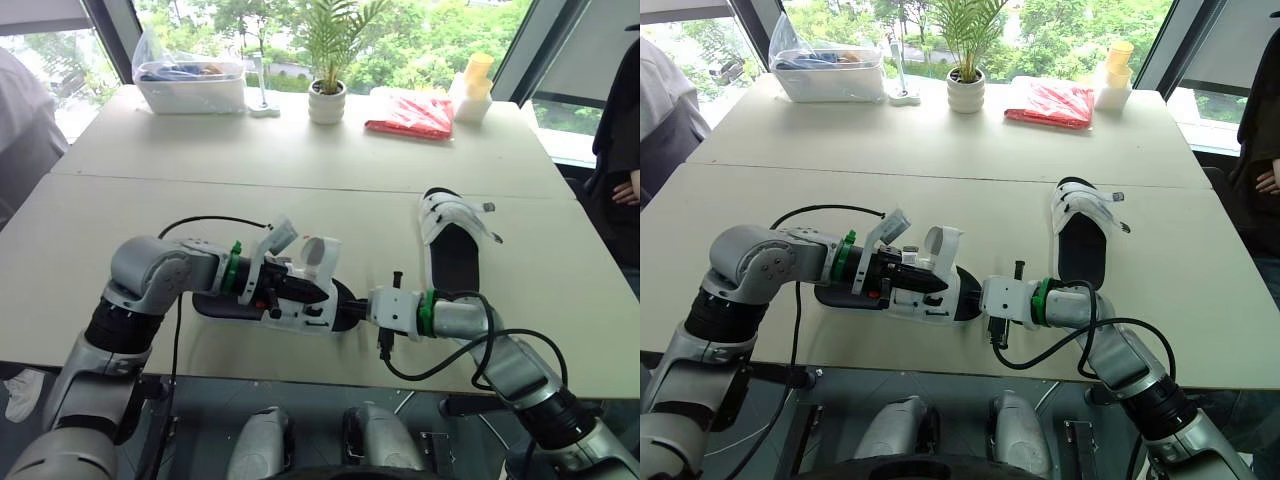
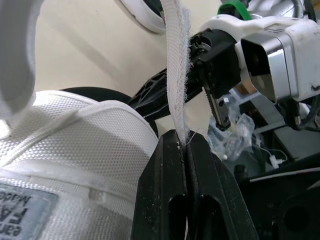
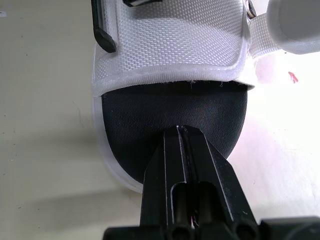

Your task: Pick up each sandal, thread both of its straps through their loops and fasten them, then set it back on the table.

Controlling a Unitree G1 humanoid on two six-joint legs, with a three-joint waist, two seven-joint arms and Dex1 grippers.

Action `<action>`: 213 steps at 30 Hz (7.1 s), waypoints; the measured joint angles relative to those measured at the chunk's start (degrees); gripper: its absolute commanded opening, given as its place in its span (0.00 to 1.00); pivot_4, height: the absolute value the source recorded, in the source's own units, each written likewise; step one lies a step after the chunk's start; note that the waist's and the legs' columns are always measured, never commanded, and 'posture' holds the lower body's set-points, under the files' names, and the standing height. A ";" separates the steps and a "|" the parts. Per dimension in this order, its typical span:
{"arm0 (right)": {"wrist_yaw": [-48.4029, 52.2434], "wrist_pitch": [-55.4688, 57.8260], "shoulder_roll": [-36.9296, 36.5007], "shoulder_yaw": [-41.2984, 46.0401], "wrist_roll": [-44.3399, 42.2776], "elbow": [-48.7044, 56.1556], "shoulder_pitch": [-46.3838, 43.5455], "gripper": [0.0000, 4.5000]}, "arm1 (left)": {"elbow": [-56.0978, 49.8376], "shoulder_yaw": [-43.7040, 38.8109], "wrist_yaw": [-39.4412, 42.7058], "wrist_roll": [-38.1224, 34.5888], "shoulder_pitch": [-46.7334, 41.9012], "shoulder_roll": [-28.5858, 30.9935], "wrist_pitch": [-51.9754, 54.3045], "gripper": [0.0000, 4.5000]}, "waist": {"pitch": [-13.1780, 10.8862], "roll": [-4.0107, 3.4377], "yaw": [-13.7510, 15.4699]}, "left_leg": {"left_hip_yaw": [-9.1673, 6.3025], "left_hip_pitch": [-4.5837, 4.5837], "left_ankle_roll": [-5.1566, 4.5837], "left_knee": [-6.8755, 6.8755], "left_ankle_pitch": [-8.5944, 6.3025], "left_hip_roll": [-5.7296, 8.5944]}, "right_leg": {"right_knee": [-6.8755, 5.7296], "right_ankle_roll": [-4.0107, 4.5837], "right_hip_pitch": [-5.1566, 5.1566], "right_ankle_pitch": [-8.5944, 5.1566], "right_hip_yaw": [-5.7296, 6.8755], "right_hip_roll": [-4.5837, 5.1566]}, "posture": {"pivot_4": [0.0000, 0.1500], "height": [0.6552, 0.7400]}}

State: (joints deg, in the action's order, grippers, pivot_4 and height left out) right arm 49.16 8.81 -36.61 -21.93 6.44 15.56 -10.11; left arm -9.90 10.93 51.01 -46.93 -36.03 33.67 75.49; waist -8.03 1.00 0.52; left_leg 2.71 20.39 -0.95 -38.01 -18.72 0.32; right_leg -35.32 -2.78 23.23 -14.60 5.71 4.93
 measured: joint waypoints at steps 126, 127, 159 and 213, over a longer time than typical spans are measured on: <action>0.25 -0.51 0.37 -0.19 0.14 0.43 0.42 0.00 | -8.71 8.48 23.81 14.43 15.34 17.14 -28.63 0.99 | -0.23 -0.17 -0.17 | 0.01 -0.05 0.16 0.79 -0.08 -0.01 | 0.43 0.13 0.21 -0.05 0.09 0.02 | 1.00 0.81; 0.29 -0.53 0.37 -0.19 0.14 0.43 0.42 0.00 | -8.51 8.64 23.35 15.24 15.35 16.12 -29.13 0.99 | -0.23 -0.17 -0.16 | 0.01 -0.05 0.12 0.79 -0.06 -0.01 | 0.43 0.13 0.22 -0.05 0.09 0.02 | 1.00 0.81; 1.32 -0.51 -1.12 0.45 -0.13 0.59 0.25 0.00 | -1.04 5.89 8.30 11.57 9.29 1.65 -11.71 0.01 | -0.15 -0.02 0.98 | 0.00 -0.01 0.01 0.64 0.02 -0.02 | 0.41 0.05 0.08 -0.04 0.35 0.13 | 1.00 0.81; 1.34 -3.55 -0.46 0.01 -0.32 -1.21 -0.74 0.00 | 18.51 -8.29 4.94 -15.47 -15.40 5.62 8.81 0.98 | -0.65 0.24 0.24 | -0.29 -0.05 1.33 0.84 0.51 -0.03 | 0.20 0.00 -0.15 -0.01 0.70 0.11 | 1.00 0.81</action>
State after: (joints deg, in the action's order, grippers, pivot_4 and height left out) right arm 50.50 5.26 -37.07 -21.92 6.12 14.35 -10.84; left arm 8.60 2.64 55.95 -62.40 -51.43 39.29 84.30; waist -8.69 1.25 0.76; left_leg 2.42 20.35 0.38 -37.17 -18.21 0.29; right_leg -35.12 -2.79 23.07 -14.61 6.41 5.04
